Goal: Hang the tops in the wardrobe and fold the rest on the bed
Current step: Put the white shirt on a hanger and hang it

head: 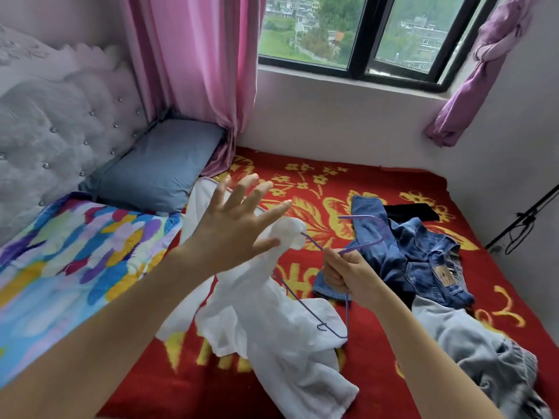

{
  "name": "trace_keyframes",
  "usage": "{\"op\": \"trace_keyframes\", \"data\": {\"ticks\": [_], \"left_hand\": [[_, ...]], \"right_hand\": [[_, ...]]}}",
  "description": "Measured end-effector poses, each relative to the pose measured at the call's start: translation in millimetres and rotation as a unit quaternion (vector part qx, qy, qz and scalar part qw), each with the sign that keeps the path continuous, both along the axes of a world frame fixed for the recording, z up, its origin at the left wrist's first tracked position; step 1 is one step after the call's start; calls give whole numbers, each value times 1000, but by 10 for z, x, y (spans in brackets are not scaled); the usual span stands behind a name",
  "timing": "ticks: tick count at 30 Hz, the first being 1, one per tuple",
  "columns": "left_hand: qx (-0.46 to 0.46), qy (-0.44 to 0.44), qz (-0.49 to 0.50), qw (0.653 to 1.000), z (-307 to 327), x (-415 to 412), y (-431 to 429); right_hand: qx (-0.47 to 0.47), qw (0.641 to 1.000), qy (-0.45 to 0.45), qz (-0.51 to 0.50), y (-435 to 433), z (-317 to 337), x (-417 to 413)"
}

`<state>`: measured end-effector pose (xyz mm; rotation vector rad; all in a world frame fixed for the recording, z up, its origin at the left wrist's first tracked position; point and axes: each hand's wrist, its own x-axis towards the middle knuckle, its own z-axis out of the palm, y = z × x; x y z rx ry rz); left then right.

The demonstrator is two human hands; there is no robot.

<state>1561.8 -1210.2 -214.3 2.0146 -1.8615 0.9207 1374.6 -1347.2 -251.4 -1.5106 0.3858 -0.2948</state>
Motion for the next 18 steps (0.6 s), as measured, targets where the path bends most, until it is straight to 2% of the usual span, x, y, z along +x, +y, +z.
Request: {"op": "trace_keyframes", "data": {"ticks": [4, 8, 13, 16, 18], "left_hand": [[65, 45, -114, 990, 237, 126, -61], [61, 206, -137, 967, 392, 351, -6], [-27, 360, -69, 930, 605, 558, 114], [-51, 384, -61, 920, 794, 526, 162], [-69, 399, -80, 911, 887, 522, 160]], "right_hand": [[-66, 998, 6, -18, 9, 50, 33], [-139, 987, 36, -78, -250, 89, -85], [-39, 968, 77, -235, -830, -253, -454], [17, 969, 134, -206, -783, -478, -385], [-20, 972, 167, -162, -634, -534, -149]]}}
